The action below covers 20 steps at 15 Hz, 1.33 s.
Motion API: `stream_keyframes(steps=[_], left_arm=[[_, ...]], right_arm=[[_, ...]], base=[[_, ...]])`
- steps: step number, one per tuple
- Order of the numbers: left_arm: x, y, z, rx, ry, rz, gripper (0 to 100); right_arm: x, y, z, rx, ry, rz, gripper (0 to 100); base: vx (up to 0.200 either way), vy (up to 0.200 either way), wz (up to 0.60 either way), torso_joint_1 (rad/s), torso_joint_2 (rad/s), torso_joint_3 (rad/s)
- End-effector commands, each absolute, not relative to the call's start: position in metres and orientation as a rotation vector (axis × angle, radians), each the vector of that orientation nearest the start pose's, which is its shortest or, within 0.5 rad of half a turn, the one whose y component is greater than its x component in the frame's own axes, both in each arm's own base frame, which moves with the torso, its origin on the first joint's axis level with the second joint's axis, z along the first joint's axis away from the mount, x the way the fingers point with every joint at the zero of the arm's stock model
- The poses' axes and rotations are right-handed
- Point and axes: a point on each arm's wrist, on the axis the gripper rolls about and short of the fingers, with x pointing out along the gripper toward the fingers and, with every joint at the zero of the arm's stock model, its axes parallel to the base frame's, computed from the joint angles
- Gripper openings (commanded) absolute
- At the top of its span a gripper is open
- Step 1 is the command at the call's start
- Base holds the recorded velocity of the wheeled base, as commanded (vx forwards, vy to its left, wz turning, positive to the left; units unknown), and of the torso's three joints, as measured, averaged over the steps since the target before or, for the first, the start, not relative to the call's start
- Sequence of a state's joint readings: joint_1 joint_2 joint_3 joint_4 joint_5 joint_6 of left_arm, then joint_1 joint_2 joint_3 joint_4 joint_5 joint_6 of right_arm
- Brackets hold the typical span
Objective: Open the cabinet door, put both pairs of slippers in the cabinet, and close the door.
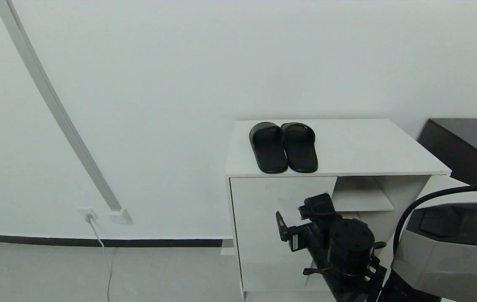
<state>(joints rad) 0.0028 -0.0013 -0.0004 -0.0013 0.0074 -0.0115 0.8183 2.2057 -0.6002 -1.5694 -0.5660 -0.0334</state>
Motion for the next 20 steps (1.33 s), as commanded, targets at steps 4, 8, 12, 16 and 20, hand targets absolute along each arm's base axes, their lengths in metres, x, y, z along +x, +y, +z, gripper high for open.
stream_keyframes(steps=[4,8,12,16,20], left_arm=[[-0.023,0.0,0.076,-0.012,-0.002,0.011,0],[-0.023,0.0,0.076,-0.012,-0.002,0.011,0],[-0.023,0.0,0.076,-0.009,-0.002,0.009,0],[-0.023,0.0,0.076,-0.006,-0.003,0.008,0],[-0.023,0.0,0.076,-0.006,-0.003,0.008,0]], right_arm=[[0.243,0.246,0.062,-0.055,0.022,0.261,100],[0.242,0.245,0.06,-0.066,0.028,0.263,100],[0.243,0.247,0.073,-0.071,-0.011,0.264,100],[0.258,0.257,0.121,-0.005,0.076,0.245,100],[0.269,0.263,0.172,0.06,0.153,0.175,100]], base=[[0.0,0.0,0.0,0.262,-0.58,-0.327],[0.0,0.0,0.0,0.19,-0.41,-0.226],[0.0,0.0,0.0,0.065,-0.13,-0.074],[0.0,0.0,0.0,0.0,0.0,0.0],[0.0,0.0,0.0,0.0,0.0,0.0]])
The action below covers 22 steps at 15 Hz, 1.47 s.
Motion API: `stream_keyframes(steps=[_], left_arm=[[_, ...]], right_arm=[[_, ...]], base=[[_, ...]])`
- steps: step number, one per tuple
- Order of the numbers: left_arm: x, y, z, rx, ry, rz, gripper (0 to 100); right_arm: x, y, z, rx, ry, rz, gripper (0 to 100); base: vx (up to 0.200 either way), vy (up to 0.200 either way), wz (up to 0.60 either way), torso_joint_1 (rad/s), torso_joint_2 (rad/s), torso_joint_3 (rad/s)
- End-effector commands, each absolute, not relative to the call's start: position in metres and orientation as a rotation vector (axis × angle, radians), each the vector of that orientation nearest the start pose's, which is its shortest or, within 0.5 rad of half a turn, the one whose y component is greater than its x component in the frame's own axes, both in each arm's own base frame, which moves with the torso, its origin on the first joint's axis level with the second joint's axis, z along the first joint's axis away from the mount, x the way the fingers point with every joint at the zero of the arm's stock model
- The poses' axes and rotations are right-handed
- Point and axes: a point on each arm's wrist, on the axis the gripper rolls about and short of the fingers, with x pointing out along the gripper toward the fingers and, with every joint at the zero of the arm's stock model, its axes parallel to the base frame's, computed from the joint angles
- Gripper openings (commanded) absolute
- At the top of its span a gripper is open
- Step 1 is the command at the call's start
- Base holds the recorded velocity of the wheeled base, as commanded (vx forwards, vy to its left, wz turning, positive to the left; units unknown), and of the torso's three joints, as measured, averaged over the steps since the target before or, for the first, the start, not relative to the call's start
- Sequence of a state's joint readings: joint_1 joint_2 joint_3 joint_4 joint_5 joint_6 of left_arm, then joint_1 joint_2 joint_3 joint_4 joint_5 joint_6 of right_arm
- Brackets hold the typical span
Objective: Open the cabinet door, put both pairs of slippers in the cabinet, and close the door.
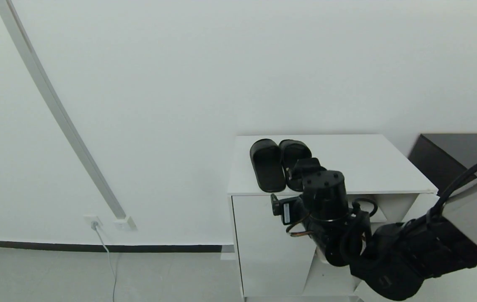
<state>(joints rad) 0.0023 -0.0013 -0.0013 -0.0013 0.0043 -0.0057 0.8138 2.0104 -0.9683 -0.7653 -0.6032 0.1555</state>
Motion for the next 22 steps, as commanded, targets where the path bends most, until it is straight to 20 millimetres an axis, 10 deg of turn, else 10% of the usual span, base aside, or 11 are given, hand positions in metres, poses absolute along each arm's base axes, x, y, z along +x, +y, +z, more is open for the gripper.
stream_keyframes(steps=[1,16,22], left_arm=[[-0.023,0.0,0.076,-0.006,-0.002,0.008,0],[-0.023,0.0,0.076,-0.008,-0.002,0.006,0],[-0.023,0.0,0.076,-0.008,-0.003,0.006,0]], right_arm=[[0.272,0.264,0.178,0.069,0.15,0.155,100],[0.27,0.265,0.134,0.028,0.216,0.146,100],[0.3,0.277,0.11,0.047,0.184,0.134,100]], base=[[0.0,0.0,0.0,0.0,0.0,0.0],[0.107,0.0,0.0,0.002,0.0,-0.001],[0.0,0.0,0.0,0.0,0.0,0.0]])
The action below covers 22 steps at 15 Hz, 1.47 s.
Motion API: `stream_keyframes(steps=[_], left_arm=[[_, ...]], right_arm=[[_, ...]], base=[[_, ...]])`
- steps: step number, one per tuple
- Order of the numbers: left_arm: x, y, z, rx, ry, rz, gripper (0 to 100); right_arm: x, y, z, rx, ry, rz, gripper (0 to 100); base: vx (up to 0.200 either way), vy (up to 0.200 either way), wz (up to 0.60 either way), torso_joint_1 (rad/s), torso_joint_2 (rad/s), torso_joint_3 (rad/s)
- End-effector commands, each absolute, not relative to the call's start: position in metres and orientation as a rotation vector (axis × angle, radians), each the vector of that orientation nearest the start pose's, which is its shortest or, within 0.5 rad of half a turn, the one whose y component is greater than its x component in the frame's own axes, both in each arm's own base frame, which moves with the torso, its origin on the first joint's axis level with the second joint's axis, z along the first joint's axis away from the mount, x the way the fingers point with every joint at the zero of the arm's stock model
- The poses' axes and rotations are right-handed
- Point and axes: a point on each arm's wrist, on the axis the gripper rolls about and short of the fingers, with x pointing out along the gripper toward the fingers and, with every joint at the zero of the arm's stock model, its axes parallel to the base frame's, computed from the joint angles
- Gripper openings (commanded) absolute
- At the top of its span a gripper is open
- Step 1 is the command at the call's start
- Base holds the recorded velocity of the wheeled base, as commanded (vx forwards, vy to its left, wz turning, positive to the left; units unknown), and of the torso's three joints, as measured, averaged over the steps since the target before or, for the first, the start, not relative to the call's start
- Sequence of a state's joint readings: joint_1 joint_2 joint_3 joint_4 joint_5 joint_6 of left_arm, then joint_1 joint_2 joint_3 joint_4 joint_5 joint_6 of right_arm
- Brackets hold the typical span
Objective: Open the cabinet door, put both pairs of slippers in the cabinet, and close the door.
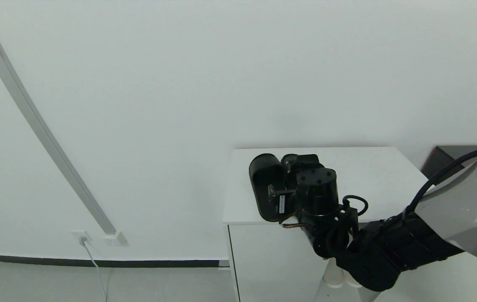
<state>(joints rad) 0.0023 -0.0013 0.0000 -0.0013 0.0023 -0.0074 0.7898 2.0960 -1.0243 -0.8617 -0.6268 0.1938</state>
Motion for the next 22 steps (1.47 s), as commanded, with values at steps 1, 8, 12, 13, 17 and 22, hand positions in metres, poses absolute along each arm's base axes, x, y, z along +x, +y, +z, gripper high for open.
stream_keyframes(steps=[1,8,12,13,17,22], left_arm=[[-0.023,0.0,0.076,-0.008,-0.003,0.006,0],[-0.023,0.0,0.076,-0.008,-0.002,0.006,0],[-0.023,0.0,0.076,-0.008,-0.002,0.006,0],[-0.023,0.0,0.076,-0.008,-0.002,0.006,0],[-0.023,0.0,0.076,-0.008,-0.002,0.006,0],[-0.023,0.0,0.076,-0.008,-0.002,0.006,0]], right_arm=[[0.309,0.278,0.109,0.042,0.178,0.137,100],[0.361,0.273,0.105,0.006,0.184,0.134,100],[0.379,0.279,0.106,0.01,0.183,0.134,100],[0.383,0.28,0.106,0.01,0.183,0.131,100],[0.387,0.282,0.102,0.008,0.187,0.129,0],[0.387,0.283,0.101,0.009,0.186,0.135,0]], base=[[0.0,0.0,0.0,0.0,0.0,0.0],[0.0,0.0,0.0,0.0,0.0,0.0],[0.0,0.0,0.0,0.0,0.0,0.0],[0.0,0.0,0.0,0.0,0.0,0.0],[0.0,0.0,0.0,0.0,0.0,0.0],[0.0,0.0,0.0,0.0,0.0,0.0]])
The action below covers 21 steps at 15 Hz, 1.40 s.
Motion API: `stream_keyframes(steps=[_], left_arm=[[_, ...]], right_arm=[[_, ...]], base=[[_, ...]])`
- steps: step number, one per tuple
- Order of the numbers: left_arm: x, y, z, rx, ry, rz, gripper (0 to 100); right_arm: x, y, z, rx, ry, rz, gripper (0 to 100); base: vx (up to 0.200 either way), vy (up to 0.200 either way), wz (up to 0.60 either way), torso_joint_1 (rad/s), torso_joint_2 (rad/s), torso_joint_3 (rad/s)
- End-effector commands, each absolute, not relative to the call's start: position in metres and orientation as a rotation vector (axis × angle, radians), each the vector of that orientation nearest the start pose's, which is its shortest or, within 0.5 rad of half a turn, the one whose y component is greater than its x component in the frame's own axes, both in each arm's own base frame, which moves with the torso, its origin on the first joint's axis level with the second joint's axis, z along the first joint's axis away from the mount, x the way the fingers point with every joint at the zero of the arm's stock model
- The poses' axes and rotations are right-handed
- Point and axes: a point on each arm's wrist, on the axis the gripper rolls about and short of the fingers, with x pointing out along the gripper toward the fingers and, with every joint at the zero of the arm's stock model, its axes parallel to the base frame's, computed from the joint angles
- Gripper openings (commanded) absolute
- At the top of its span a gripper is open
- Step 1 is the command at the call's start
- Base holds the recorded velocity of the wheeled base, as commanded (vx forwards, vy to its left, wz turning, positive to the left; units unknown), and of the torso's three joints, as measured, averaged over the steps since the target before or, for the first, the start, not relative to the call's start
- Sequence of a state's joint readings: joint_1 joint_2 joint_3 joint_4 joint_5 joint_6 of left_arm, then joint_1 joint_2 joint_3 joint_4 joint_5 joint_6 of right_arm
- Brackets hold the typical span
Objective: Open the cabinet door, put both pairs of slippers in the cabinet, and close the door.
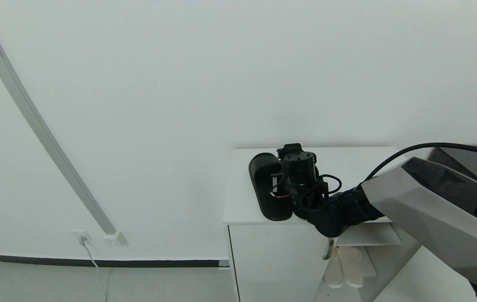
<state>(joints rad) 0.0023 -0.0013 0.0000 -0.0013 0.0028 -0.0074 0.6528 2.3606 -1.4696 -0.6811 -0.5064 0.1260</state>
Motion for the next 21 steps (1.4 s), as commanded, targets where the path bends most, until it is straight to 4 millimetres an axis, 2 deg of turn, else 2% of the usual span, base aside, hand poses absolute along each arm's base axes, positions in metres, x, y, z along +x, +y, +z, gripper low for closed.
stream_keyframes(steps=[1,2,4,6,8,11,14,16,21], left_arm=[[-0.023,0.0,0.076,-0.008,-0.002,0.008,0],[-0.023,0.0,0.076,-0.008,-0.002,0.006,0],[-0.023,0.0,0.076,-0.008,-0.002,0.006,0],[-0.023,0.0,0.076,-0.008,-0.002,0.006,0],[-0.023,0.0,0.076,-0.008,-0.002,0.006,0],[-0.023,0.0,0.075,0.005,0.0,0.005,0],[-0.023,0.0,0.075,0.006,0.0,0.003,0],[-0.023,0.0,0.076,0.008,-0.002,0.006,0],[-0.023,0.0,0.075,0.003,0.0,0.011,0]], right_arm=[[0.387,0.283,0.102,0.011,0.183,0.135,0],[0.387,0.282,0.103,0.012,0.182,0.135,0],[0.379,0.279,0.121,0.033,0.157,0.14,0],[0.358,0.264,0.156,0.061,0.127,0.199,0],[0.324,0.25,0.173,0.057,0.143,0.274,0],[0.274,0.234,0.173,0.033,0.193,0.378,0],[0.238,0.213,0.178,0.032,0.199,0.437,0],[0.228,0.208,0.176,0.024,0.215,0.459,0],[0.221,0.209,0.166,0.006,0.244,0.473,0]], base=[[0.0,0.0,0.0,0.0,0.0,0.0],[0.0,0.0,0.0,0.0,0.0,0.0],[0.0,0.0,0.0,0.0,0.0,0.0],[0.0,0.0,0.0,0.0,0.0,0.0],[0.0,0.0,0.0,0.0,0.0,0.0],[0.0,0.0,0.0,0.0,0.0,0.0],[0.0,0.0,0.0,0.0,0.0,0.0],[0.0,0.0,0.0,0.0,0.0,0.0],[0.0,0.0,0.0,0.0,0.0,0.0]])
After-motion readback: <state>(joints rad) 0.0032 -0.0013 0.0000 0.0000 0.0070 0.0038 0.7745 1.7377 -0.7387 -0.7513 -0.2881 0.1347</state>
